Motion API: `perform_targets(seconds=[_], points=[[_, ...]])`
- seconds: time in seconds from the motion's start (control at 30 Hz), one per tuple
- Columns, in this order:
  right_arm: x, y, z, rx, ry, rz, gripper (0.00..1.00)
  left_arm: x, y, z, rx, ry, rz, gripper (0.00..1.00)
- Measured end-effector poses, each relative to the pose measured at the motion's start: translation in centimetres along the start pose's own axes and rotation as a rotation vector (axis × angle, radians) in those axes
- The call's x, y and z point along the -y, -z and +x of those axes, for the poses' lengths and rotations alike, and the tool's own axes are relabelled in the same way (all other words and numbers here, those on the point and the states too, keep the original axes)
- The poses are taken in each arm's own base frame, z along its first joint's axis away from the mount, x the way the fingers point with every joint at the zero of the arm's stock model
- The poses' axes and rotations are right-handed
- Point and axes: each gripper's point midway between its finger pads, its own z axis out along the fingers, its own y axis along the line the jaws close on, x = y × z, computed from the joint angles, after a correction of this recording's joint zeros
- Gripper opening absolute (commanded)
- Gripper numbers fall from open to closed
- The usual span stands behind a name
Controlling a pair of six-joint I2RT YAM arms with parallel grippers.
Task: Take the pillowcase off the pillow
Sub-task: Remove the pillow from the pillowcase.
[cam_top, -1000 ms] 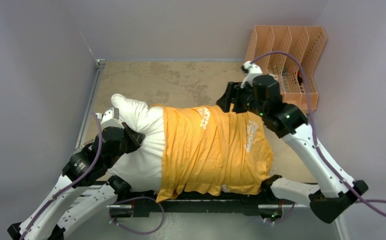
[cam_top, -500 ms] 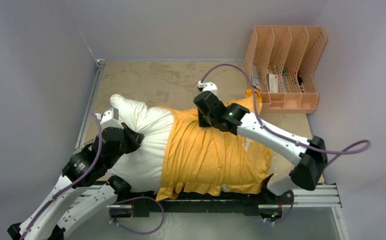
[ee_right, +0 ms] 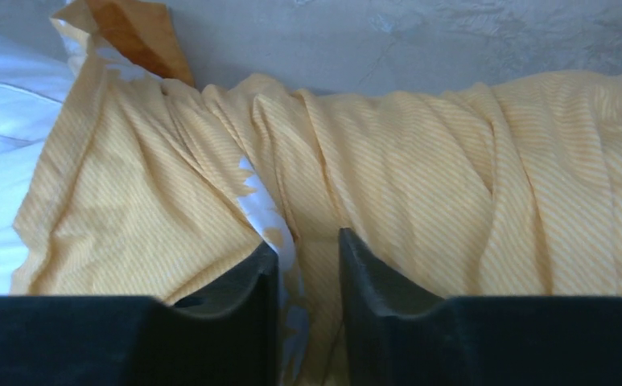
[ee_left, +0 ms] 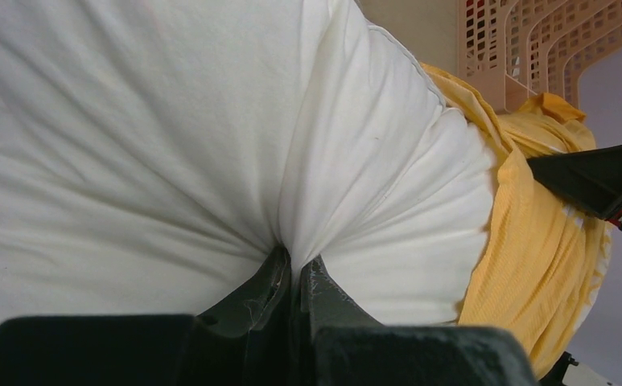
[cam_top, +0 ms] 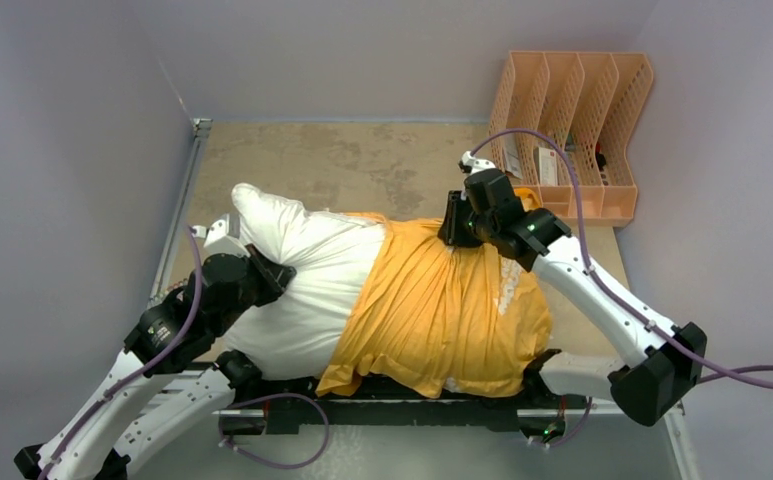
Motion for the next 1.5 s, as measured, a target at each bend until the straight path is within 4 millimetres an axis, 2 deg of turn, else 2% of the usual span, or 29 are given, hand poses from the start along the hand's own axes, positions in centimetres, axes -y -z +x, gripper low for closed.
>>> perform_targets(seconds=[0.07,0.13,0.27,0.4,0.5,0.53,0.57,0.73,0.87,0.97,1.07,1.13,1.17,1.2,1.27,1.37,1.5], points=[[-0.2,0.5,-0.6,-0.013,0.009,-0.016,0.55,-0.1,0.0,-0.1,0.004,-0.001,-0.006,0.0],[-0.7,1.4,-1.3,-0.007,0.015,-0.038,0.61,-0.3,0.0,-0.1,0.007,-0.003,-0.014,0.0],[-2.9,4.1,-2.7,0.036,0.067,-0.101,0.63,-0.9,-0.1,-0.2,0.017,-0.013,-0.046,0.0],[-6.2,6.8,-2.7,0.064,0.129,-0.223,0.64,-1.2,-1.1,-0.4,0.023,-0.029,-0.091,0.0],[-7.2,8.2,-1.4,0.062,0.148,-0.318,0.64,-1.1,-2.3,-0.7,0.02,-0.059,-0.132,0.0],[-7.3,8.7,-0.3,0.057,0.15,-0.363,0.64,-1.0,-2.6,-0.8,0.02,-0.072,-0.148,0.0],[-7.2,8.7,-0.1,0.054,0.151,-0.366,0.64,-1.0,-2.9,-1.2,0.026,-0.088,-0.168,0.0],[-8.2,9.5,3.8,-0.031,0.196,-0.499,0.65,-0.8,-3.8,-2.9,0.072,-0.136,-0.235,0.0],[-9.9,9.4,6.6,-0.119,0.284,-0.552,0.65,-0.2,-4.5,-4.3,0.084,-0.21,-0.278,0.0],[-11.2,9.0,9.0,-0.184,0.364,-0.57,0.65,0.5,-5.8,-5.2,0.076,-0.275,-0.309,0.0],[-12.1,7.9,10.7,-0.227,0.425,-0.549,0.65,0.0,-7.0,-6.1,0.051,-0.281,-0.324,0.0],[-12.3,6.8,10.9,-0.231,0.437,-0.51,0.63,-1.0,-7.7,-7.3,0.028,-0.248,-0.335,0.0],[-12.4,6.2,10.9,-0.228,0.434,-0.49,0.6,-1.3,-7.9,-7.7,0.02,-0.236,-0.342,0.09],[-12.4,5.4,10.7,-0.218,0.424,-0.459,0.55,-1.7,-8.2,-8.3,0.014,-0.226,-0.349,0.3],[-12.1,3.7,10.6,-0.211,0.386,-0.381,0.5,-1.7,-8.6,-9.1,0.002,-0.227,-0.349,0.49],[-11.2,1.6,10.8,-0.218,0.324,-0.264,0.5,-0.6,-8.8,-10.3,0.011,-0.219,-0.316,0.62],[-10.9,0.5,10.8,-0.211,0.26,-0.198,0.53,0.1,-7.3,-10.3,0.025,-0.196,-0.267,0.69]])
